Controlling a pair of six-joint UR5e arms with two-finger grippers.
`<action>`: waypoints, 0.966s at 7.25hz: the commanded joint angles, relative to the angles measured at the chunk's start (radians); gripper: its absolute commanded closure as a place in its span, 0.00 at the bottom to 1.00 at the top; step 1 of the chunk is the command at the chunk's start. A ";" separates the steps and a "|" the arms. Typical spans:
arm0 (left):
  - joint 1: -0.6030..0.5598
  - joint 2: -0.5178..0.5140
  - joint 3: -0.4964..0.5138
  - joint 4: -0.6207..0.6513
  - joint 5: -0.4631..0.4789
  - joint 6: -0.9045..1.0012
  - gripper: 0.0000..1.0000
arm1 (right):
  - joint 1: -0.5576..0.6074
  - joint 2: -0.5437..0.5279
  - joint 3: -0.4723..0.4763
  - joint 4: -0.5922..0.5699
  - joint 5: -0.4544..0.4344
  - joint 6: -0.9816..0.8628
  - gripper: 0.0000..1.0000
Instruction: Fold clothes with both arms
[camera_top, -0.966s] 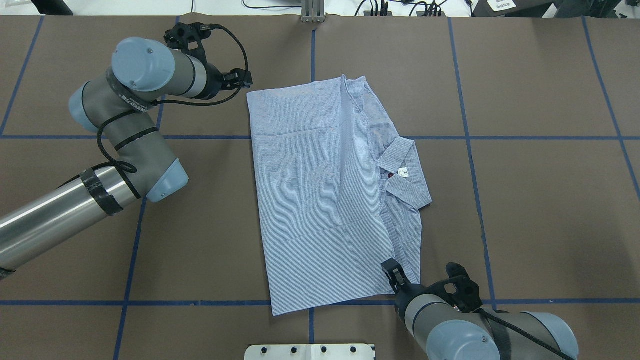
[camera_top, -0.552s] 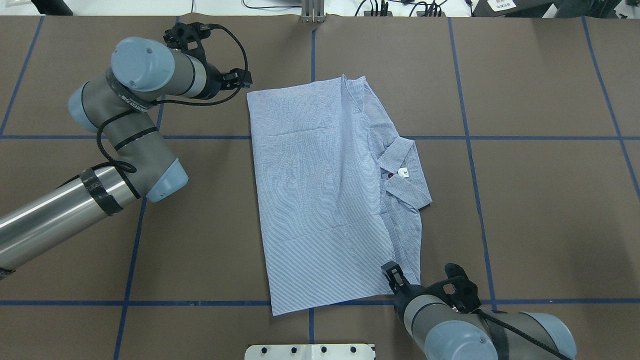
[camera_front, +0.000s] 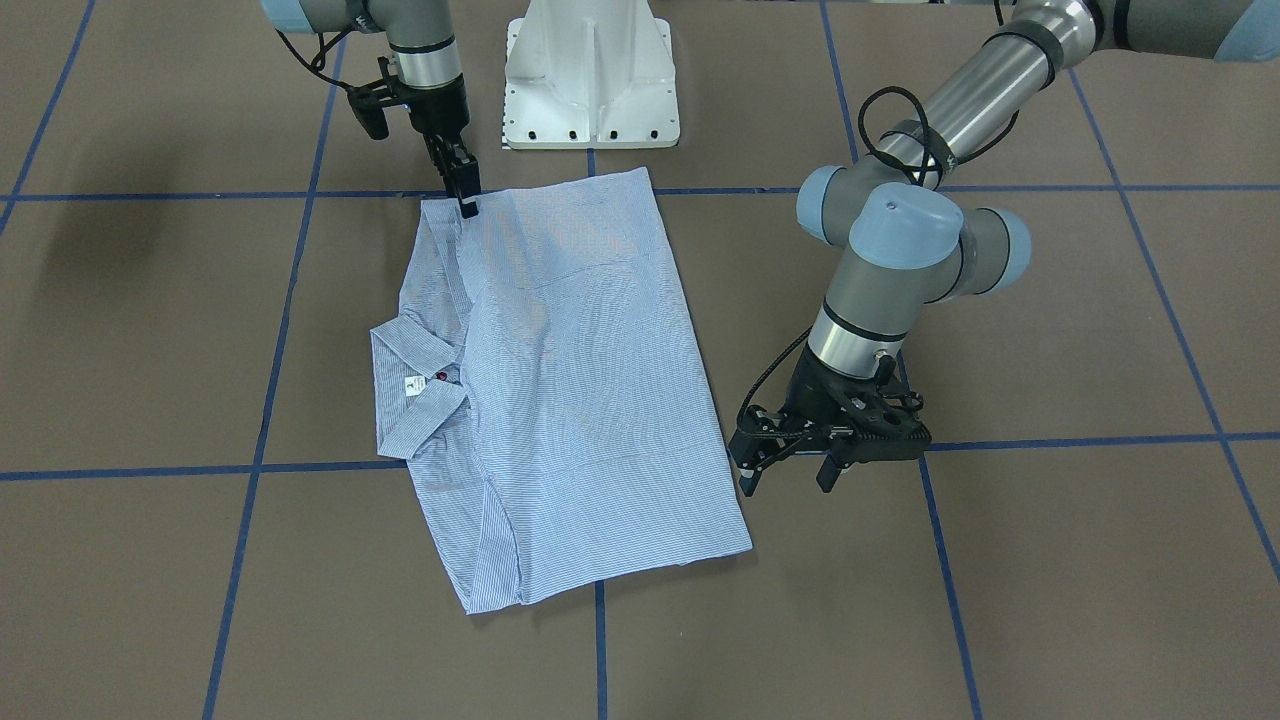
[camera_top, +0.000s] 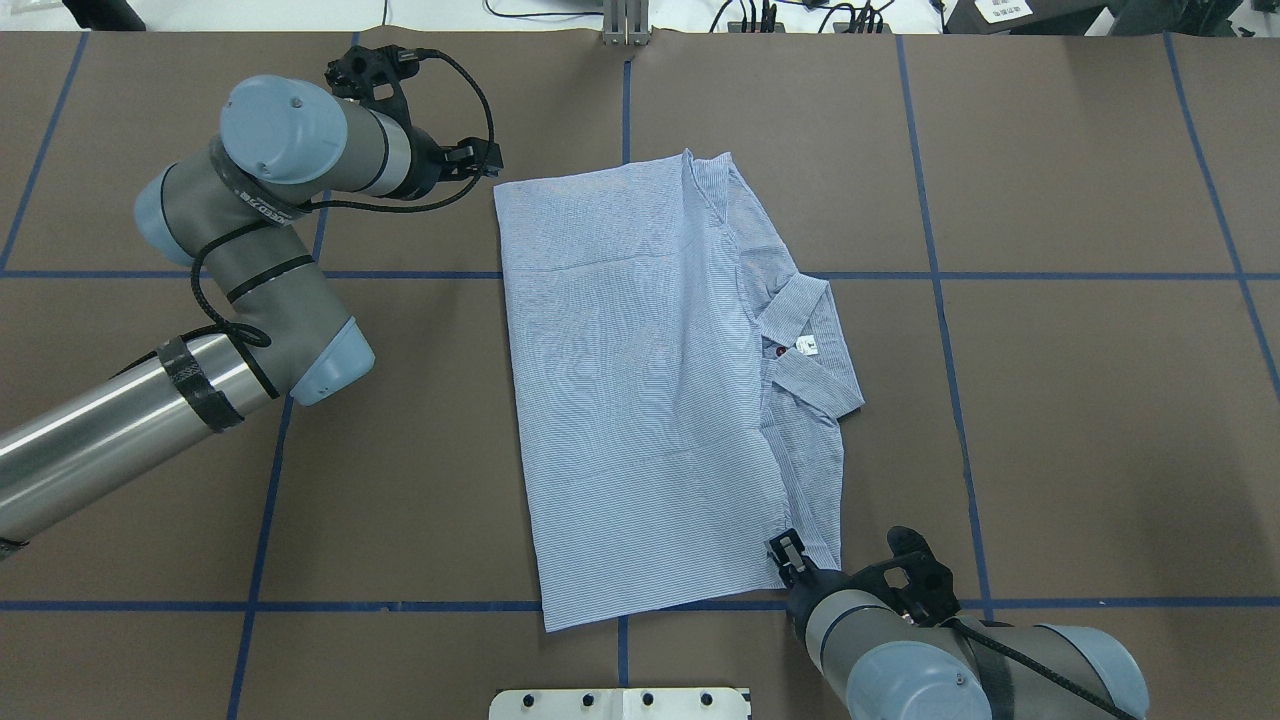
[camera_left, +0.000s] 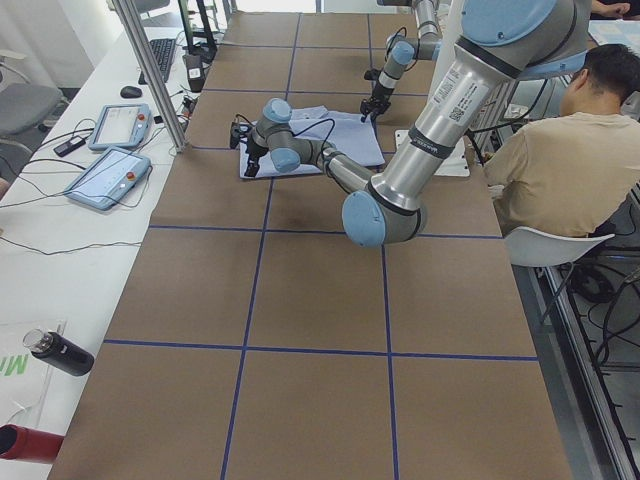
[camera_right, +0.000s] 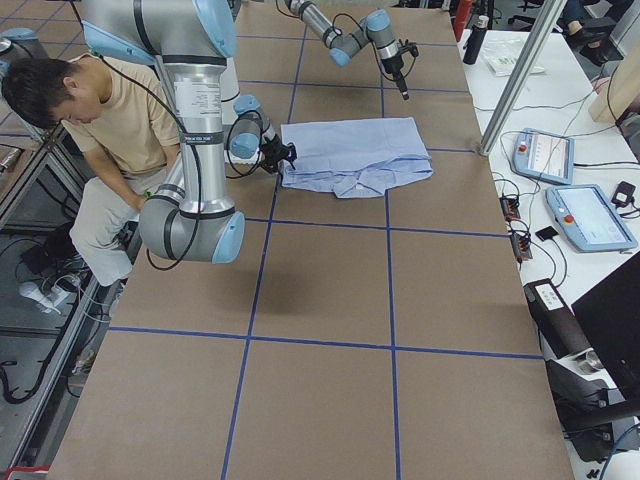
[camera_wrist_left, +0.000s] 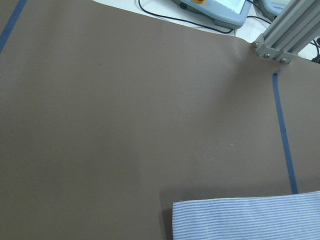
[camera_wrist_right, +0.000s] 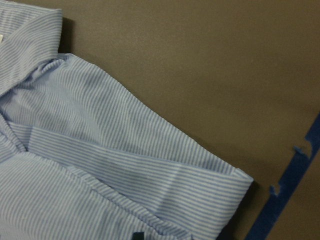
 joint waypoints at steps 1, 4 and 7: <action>-0.001 -0.001 -0.002 0.000 0.000 0.000 0.00 | 0.002 -0.001 0.004 0.000 -0.002 0.000 1.00; -0.001 0.001 -0.022 0.000 -0.002 -0.027 0.00 | 0.005 0.005 0.022 0.000 -0.004 0.001 1.00; 0.014 0.205 -0.330 -0.014 -0.055 -0.263 0.00 | -0.004 0.001 0.059 -0.003 -0.002 0.014 1.00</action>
